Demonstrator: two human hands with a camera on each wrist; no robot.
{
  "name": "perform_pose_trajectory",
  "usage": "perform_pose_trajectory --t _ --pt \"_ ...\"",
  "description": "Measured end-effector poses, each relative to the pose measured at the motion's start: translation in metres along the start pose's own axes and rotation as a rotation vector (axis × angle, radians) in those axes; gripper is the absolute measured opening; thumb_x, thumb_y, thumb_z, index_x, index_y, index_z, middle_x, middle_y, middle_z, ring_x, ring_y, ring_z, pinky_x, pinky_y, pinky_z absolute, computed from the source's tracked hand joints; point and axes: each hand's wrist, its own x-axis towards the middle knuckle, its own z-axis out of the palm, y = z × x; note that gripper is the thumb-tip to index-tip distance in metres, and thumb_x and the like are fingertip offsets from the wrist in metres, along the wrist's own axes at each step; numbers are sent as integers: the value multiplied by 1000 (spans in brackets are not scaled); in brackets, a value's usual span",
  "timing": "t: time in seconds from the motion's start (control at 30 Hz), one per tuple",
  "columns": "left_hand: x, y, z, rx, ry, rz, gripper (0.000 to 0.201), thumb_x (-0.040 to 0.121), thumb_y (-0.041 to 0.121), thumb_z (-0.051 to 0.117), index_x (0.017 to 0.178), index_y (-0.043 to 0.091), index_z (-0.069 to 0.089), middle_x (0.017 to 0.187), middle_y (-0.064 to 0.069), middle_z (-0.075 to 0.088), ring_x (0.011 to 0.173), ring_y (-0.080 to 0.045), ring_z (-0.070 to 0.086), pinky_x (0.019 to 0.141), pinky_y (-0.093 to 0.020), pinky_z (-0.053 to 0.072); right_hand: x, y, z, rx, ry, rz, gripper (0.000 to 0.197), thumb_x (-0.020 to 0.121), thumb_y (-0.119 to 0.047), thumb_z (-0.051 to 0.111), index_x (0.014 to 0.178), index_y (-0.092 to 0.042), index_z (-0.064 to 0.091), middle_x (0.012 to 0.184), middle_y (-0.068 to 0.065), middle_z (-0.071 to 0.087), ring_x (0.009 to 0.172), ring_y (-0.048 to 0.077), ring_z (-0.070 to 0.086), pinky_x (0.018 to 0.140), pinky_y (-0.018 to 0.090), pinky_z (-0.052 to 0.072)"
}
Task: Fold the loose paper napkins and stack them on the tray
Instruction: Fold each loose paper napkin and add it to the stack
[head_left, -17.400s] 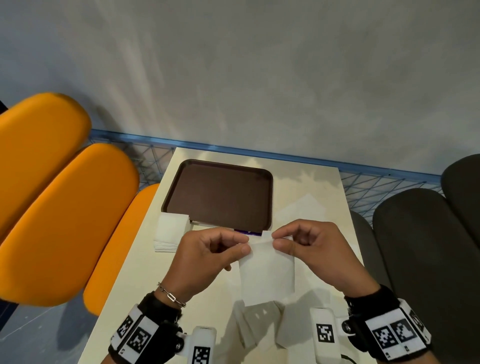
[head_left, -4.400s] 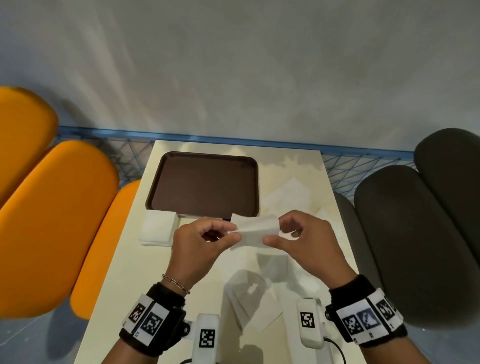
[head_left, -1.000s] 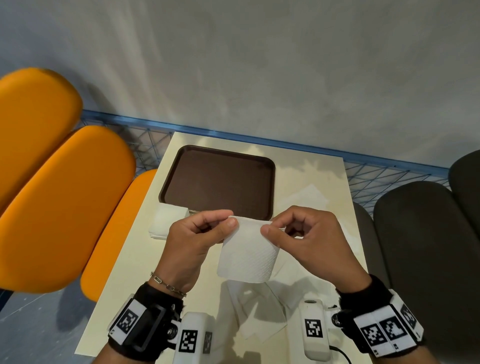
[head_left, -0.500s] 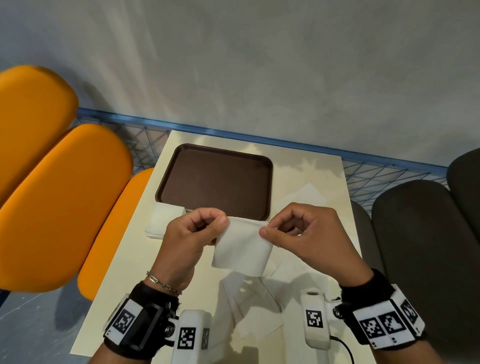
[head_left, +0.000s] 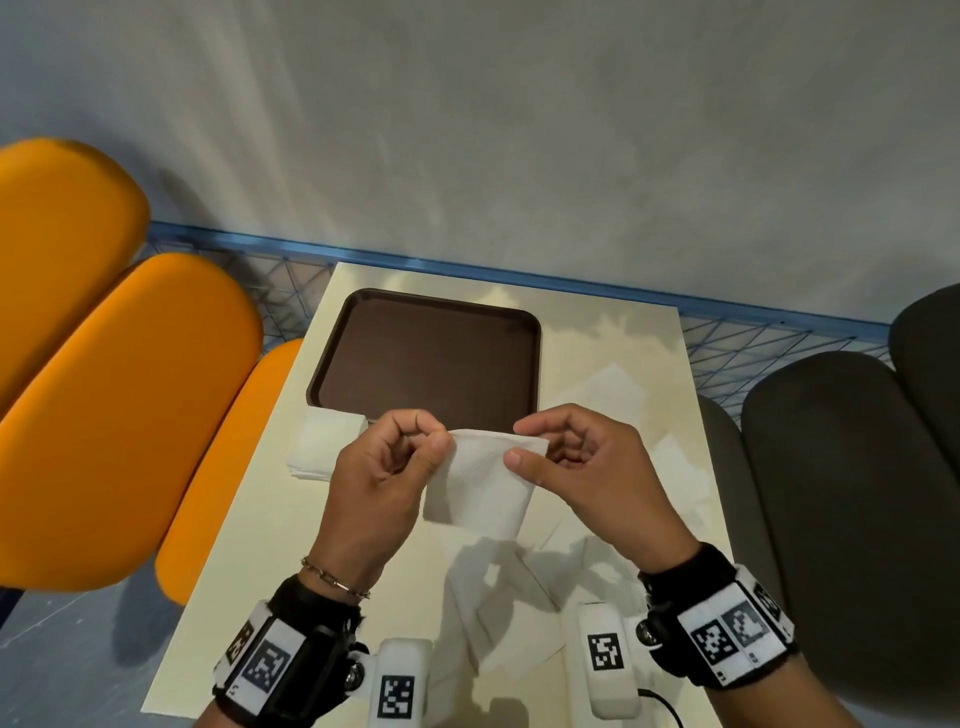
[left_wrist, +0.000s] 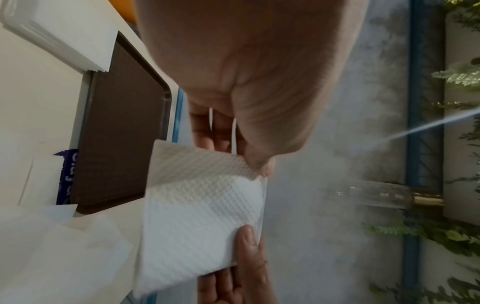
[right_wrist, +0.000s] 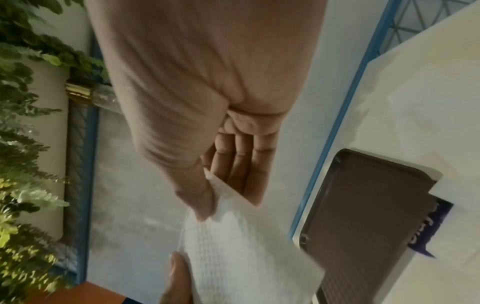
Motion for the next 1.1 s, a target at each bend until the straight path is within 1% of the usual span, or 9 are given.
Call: perform_pose_trajectory --t 0.23,0.33,0.47,0.6,0.73,0.87,0.97,1.03,1.1 --pt "-4 -8 0 148 132 88 5 97 24 70 97 29 67 89 11 73 88 -11 70 73 -27 61 -2 -4 -5 66 16 -1 15 96 -12 77 110 -17 79 91 6 83 90 34 78 88 40 63" --pt "-6 -6 4 111 152 99 13 97 26 69 108 31 65 87 10 77 89 -8 73 76 -26 62 -2 -4 -6 108 5 -2 26 101 -10 70 124 -20 75 97 7 83 92 29 77 89 41 64" --pt "-10 -6 5 169 95 114 28 97 35 67 125 39 62 96 19 77 102 0 71 79 -19 60 -5 -5 2 144 -70 47 43 93 -33 76 134 -26 67 99 14 77 94 25 76 85 37 63" --pt "-13 -9 5 170 97 109 28 94 42 66 122 41 65 100 12 78 101 -6 72 78 -22 62 -7 -3 6 88 7 14 23 103 -19 68 125 -26 72 86 0 82 87 14 77 80 32 58" --pt "-17 -9 4 135 103 98 24 95 38 68 118 44 64 102 7 78 102 -10 73 78 -19 60 -9 -4 6 110 -41 9 35 108 -18 60 138 -35 66 95 0 82 94 15 77 84 30 62" --pt "-22 -8 5 122 107 83 26 92 45 66 117 45 63 104 7 77 103 -9 72 78 -21 61 -12 -3 3 179 -82 73 45 111 -21 52 146 -49 56 86 2 71 82 16 67 76 28 61" --pt "-25 -10 7 110 120 63 26 97 35 68 121 41 64 94 7 77 98 -10 73 77 -26 63 -15 0 5 170 -182 137 58 96 -46 67 151 -41 47 103 -5 80 97 13 76 84 35 63" --pt "-27 -10 9 117 133 57 25 98 31 69 122 39 65 91 10 77 95 -7 73 74 -25 63 -18 8 6 115 -206 158 70 86 -38 83 148 -35 49 109 0 81 102 18 78 90 40 63" --pt "-29 -9 11 116 149 55 25 98 28 69 120 39 64 91 13 76 94 -4 72 68 -23 62 -19 13 4 75 -182 148 63 87 -21 87 141 -30 56 102 5 82 95 25 80 88 45 64"
